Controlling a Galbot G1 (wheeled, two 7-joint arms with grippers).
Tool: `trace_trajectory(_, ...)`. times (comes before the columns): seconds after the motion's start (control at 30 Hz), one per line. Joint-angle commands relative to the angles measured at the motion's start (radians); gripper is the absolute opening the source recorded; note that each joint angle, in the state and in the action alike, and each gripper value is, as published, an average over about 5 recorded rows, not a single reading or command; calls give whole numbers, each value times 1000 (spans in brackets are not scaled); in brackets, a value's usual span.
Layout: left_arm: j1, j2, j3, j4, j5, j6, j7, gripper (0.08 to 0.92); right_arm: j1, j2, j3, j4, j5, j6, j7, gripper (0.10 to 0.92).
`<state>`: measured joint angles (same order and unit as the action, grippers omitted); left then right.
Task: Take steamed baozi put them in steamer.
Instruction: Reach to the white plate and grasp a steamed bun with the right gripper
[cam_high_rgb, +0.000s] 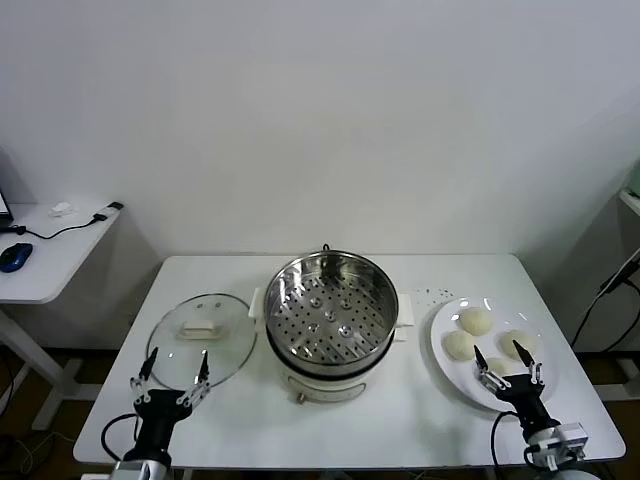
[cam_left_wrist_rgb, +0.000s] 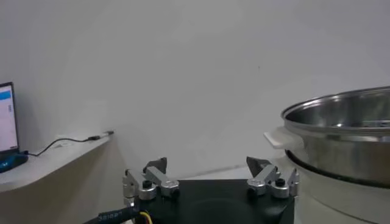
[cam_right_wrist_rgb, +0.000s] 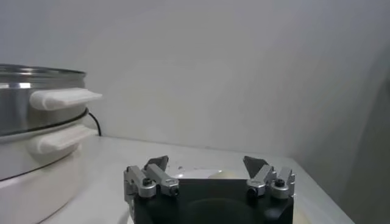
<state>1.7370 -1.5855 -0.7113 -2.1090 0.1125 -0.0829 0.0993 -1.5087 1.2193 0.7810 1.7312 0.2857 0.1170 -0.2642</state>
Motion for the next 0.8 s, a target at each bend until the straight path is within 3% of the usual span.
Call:
trace_trajectory(0.03, 6, 1, 1, -2, 9, -2, -9, 823, 40, -95, 16, 7, -91, -88, -100, 823)
trace_trajectory(0.37, 40, 10, 15, -13, 3, -21, -20, 823, 234, -567, -95, -112, -256, -327, -495, 823)
trace_trajectory(0.57, 49, 14, 19, -13, -4, -25, -31, 823, 584, -767, -408, -311, -399, -230, -694, 823)
trace_trajectory(0.8, 56, 18, 15, -17, -13, -24, -36, 823, 1131, -851, -1003, -468, -503, -153, -835, 823)
